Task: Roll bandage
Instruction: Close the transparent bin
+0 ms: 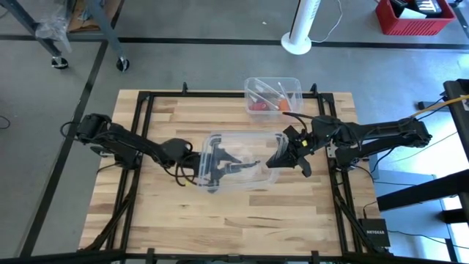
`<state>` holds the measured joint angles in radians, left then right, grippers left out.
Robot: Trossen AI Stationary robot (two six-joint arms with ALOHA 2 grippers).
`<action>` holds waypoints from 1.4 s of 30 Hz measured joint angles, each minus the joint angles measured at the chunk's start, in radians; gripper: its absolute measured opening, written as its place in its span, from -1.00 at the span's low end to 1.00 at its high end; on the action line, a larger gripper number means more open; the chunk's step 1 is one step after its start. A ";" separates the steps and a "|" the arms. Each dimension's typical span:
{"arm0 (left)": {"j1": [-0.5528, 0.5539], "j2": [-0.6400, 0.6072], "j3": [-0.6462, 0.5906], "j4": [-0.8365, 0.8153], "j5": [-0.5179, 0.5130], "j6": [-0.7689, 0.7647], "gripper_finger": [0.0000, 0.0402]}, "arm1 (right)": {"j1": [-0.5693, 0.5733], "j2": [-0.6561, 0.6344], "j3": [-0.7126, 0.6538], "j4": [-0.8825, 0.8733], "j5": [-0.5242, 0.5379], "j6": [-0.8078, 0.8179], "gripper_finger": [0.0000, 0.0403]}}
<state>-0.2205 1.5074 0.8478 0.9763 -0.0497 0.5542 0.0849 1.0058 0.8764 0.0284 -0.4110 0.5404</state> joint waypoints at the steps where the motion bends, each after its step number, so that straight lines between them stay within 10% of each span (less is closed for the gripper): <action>1: -0.003 0.000 0.000 0.015 0.002 0.010 -0.48 | 0.000 0.000 0.000 0.000 0.000 0.000 -0.80; 28: -0.008 0.000 0.000 0.081 0.032 0.032 -0.49 | 0.000 0.071 0.000 0.031 -0.047 -0.048 -0.80; 42: -0.008 -0.001 0.000 0.047 0.058 0.013 -0.88 | 0.000 0.071 0.000 0.018 -0.052 -0.048 -0.74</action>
<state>-0.2283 1.5063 0.8474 1.0234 0.0081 0.5677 0.0849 1.0771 0.8761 0.0460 -0.4633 0.4919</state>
